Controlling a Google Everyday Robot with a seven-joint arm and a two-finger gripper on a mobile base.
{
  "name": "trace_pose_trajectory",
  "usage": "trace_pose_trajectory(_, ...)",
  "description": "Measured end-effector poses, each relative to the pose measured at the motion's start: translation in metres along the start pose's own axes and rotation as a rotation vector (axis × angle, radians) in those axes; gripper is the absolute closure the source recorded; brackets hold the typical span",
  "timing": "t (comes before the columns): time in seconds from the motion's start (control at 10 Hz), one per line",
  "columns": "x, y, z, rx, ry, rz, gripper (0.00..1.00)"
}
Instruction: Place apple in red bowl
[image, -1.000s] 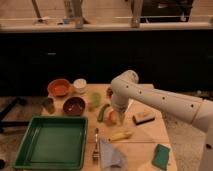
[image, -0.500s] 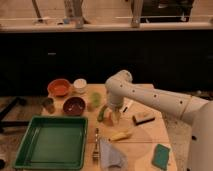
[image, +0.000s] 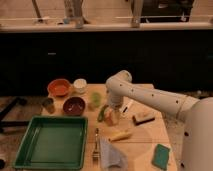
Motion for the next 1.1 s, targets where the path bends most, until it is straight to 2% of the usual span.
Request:
trace_pose_trajectory(0.5, 0.031, 0.002, 0.009, -0.018, 0.002, 0.047, 0.2)
trace_pose_trajectory(0.8, 0.037, 0.008, 0.013, -0.028, 0.007, 0.059, 0.2)
trace_pose_trajectory(1.1, 0.032, 0.014, 0.018, -0.04, 0.01, 0.054, 0.2)
